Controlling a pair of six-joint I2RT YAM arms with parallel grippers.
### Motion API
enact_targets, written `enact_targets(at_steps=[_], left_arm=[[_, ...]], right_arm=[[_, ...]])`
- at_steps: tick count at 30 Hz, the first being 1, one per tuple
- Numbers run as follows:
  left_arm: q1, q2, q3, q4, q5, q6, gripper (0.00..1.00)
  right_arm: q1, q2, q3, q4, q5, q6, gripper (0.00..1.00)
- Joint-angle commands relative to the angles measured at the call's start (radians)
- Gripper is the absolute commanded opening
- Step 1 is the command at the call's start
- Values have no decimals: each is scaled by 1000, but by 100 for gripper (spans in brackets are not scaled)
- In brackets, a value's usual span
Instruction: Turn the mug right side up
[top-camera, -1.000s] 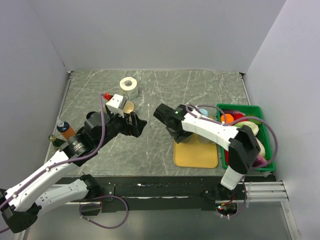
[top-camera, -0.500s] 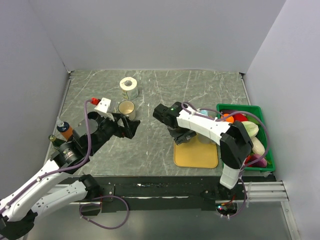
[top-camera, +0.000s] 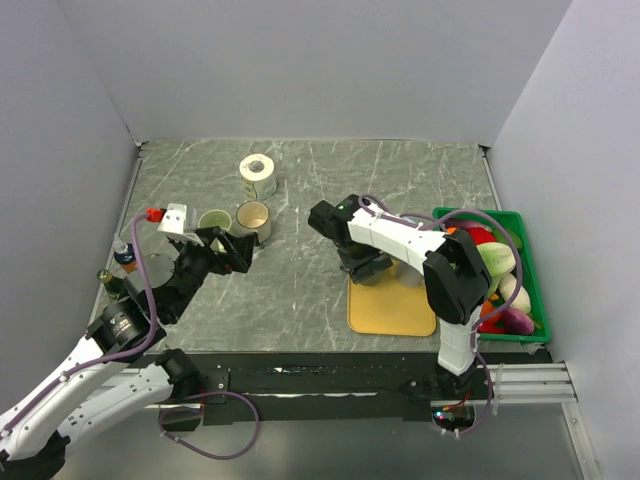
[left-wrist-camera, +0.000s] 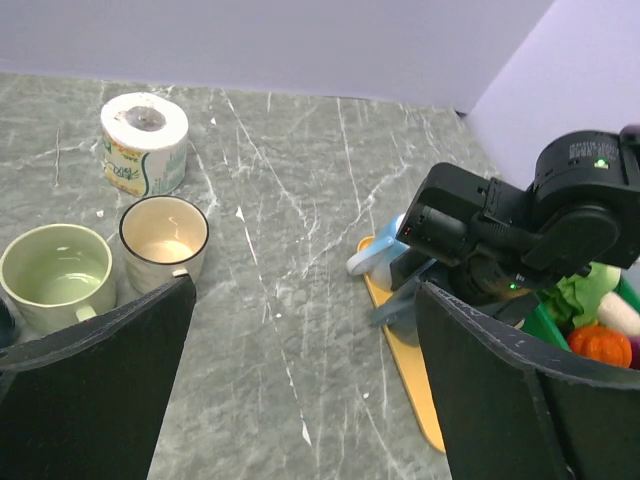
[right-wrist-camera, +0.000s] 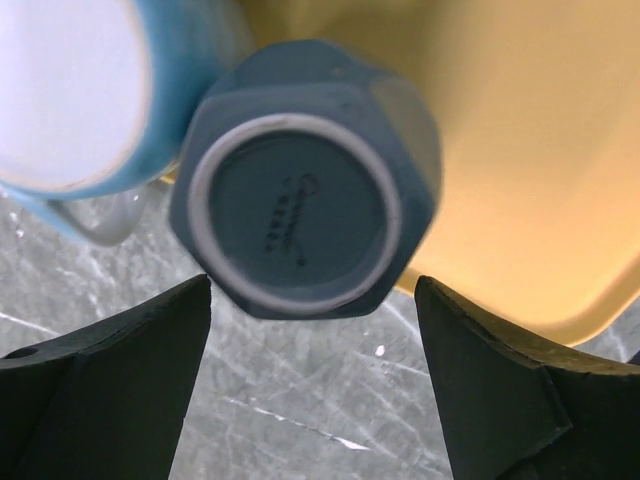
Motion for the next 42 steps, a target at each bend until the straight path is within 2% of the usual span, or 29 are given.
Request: enact_targets(at_steps=[1, 14, 19, 20, 26, 30, 34, 42], left_arm=[[-2, 14, 9, 35, -53, -23, 96], [-2, 18, 9, 25, -67, -24, 96], [-2, 27, 12, 19, -64, -23, 96], [-2, 32, 13, 16, -65, -26, 96], [-2, 37, 15, 18, -48, -27, 96], [-2, 40, 16, 18, -41, -24, 96], [-2, 40, 18, 15, -42, -20, 96], [-2, 38, 15, 9, -56, -24, 96]], right_arm=[[-3, 9, 35, -43, 11, 321, 88], [-2, -6, -39, -45, 1, 317, 85], [5, -55, -97, -13, -9, 275, 74], [3, -75, -109, -8, -10, 259, 68], [3, -160, -202, 33, -15, 182, 60], [3, -183, -226, 36, -6, 122, 56], [8, -169, -199, 30, 24, -4, 53], [9, -132, -200, 35, 28, 7, 50]])
